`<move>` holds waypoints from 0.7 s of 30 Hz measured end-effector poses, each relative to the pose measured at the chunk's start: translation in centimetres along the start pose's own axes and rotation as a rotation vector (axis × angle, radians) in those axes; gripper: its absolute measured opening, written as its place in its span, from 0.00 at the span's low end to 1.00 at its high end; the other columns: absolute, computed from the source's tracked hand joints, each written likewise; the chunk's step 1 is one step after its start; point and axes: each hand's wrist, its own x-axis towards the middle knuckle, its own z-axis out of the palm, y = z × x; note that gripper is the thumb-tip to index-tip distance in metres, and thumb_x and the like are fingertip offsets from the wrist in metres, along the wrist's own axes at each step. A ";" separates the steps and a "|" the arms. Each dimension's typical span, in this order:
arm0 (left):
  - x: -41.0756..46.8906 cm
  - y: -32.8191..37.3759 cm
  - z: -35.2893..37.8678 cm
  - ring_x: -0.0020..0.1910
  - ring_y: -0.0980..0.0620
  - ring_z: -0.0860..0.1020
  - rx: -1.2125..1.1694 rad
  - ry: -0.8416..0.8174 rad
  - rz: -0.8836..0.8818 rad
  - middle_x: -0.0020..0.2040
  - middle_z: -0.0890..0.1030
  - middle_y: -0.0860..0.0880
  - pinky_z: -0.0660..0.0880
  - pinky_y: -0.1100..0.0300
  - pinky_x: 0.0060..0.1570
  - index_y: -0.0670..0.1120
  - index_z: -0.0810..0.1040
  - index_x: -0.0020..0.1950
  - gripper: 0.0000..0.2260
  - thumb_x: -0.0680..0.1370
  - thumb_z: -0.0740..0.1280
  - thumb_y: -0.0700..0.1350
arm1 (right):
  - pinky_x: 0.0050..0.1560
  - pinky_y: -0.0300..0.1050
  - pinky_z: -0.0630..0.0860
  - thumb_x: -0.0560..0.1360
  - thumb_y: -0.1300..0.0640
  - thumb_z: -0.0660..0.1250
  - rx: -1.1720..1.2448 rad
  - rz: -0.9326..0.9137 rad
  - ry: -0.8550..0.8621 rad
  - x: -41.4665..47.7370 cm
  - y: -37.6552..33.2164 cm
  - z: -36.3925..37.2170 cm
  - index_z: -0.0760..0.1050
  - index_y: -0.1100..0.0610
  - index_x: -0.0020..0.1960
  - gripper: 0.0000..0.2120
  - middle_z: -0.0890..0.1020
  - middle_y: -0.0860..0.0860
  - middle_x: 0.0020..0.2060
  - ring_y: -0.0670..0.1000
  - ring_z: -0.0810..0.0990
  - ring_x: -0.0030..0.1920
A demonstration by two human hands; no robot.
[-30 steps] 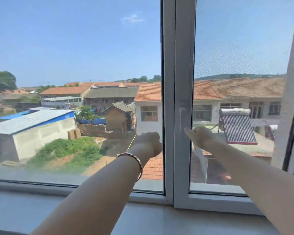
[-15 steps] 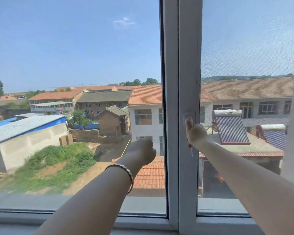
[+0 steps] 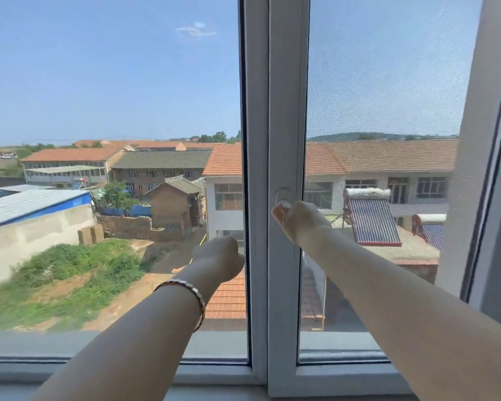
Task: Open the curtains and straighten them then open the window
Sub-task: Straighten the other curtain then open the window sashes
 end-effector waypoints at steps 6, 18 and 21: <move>-2.1 0.5 -0.4 0.48 0.43 0.81 -0.067 0.003 0.096 0.44 0.80 0.44 0.74 0.56 0.46 0.44 0.75 0.40 0.10 0.78 0.57 0.44 | 0.31 0.40 0.68 0.78 0.45 0.48 0.032 0.094 0.164 -5.4 -0.6 -1.3 0.63 0.55 0.29 0.22 0.69 0.54 0.28 0.54 0.73 0.33; -10.7 7.9 -0.9 0.29 0.52 0.68 -0.169 -0.021 0.535 0.30 0.70 0.50 0.65 0.62 0.28 0.46 0.68 0.31 0.14 0.77 0.57 0.44 | 0.33 0.40 0.63 0.74 0.44 0.56 0.236 0.392 0.490 -22.8 2.8 -9.0 0.64 0.55 0.21 0.26 0.67 0.48 0.20 0.51 0.66 0.24; -13.4 11.0 -2.3 0.27 0.53 0.67 -0.241 -0.038 0.597 0.29 0.69 0.50 0.63 0.63 0.26 0.45 0.70 0.32 0.15 0.78 0.58 0.44 | 0.33 0.43 0.62 0.75 0.46 0.55 0.290 0.450 0.574 -27.7 4.8 -12.3 0.59 0.52 0.20 0.26 0.66 0.48 0.19 0.52 0.65 0.25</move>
